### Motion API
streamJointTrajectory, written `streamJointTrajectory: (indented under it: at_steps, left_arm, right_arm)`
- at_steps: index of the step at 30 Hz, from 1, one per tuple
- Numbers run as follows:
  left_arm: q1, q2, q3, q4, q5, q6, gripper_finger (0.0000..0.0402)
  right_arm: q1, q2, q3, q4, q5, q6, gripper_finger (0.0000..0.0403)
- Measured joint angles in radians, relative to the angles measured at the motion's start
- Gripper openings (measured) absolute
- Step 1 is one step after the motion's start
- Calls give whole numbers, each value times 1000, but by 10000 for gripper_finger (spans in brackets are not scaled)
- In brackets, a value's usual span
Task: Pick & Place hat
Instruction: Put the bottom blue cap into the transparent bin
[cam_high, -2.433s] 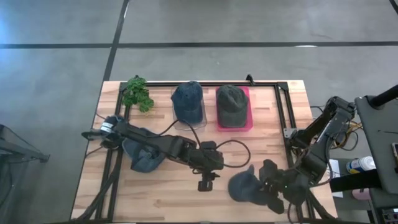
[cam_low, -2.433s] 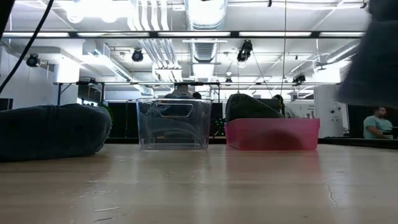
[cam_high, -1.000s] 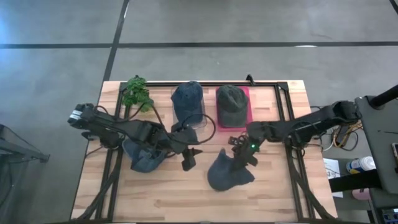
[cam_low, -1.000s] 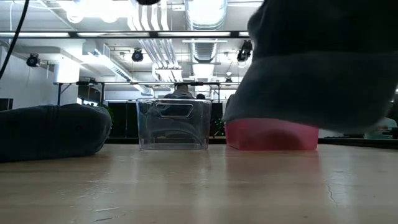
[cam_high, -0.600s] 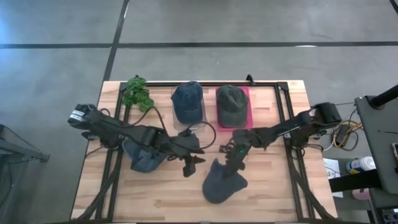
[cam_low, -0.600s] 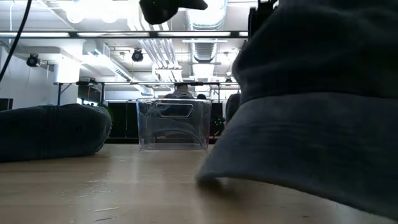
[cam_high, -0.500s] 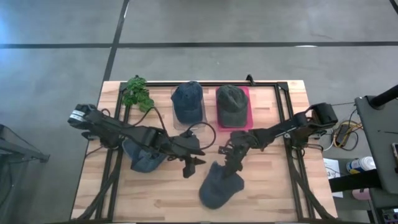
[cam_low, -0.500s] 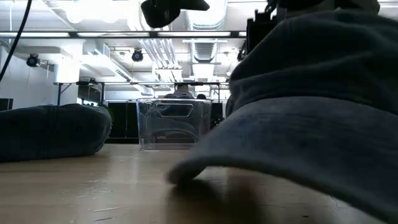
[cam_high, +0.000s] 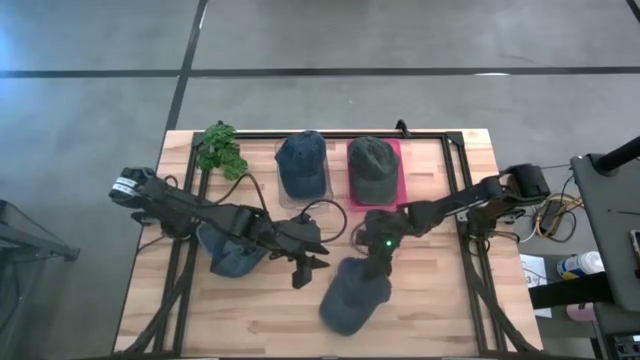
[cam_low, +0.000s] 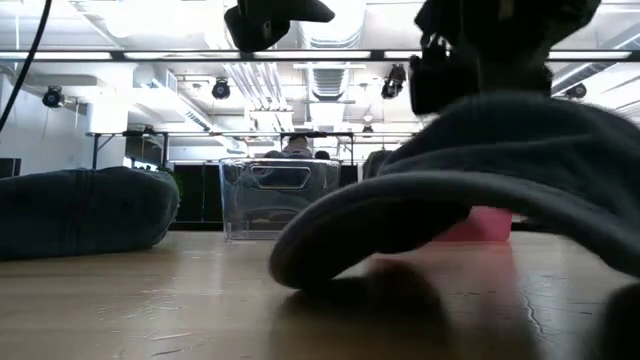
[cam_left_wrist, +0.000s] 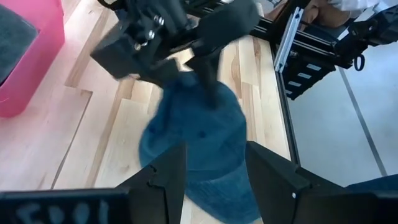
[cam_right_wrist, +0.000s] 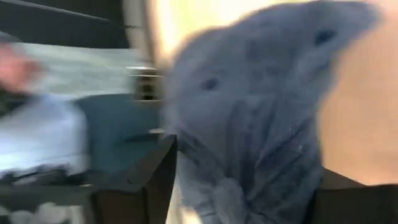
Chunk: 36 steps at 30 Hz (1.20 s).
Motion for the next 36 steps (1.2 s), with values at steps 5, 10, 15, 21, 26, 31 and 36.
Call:
streamJointTrajectory:
  at_steps: [5, 10, 15, 21, 26, 31, 36]
  left_arm:
    - [0, 0, 0, 0, 0, -24, 156]
    - [-1, 9, 0, 0, 0, -24, 156]
    - [-3, 49, 0, -1, 6, -19, 156]
    - [-3, 75, 0, 12, 32, 27, 156]
    - [-3, 78, 0, 22, 60, 28, 156]
    - [-32, 120, 0, 44, 175, 15, 156]
    - [-78, 216, 8, 62, 272, 0, 156]
  right_arm:
    - [30, -63, 68, -282, 319, -212, 210]
    - [57, -172, 142, -438, 579, -290, 211]
    - [60, -278, 185, -585, 619, -272, 211]
    - [146, -374, 171, -718, 642, -125, 210]
    - [219, -380, 114, -688, 644, 15, 210]
    - [217, -356, 45, -531, 675, 46, 210]
    - [155, -304, -2, -390, 635, 28, 210]
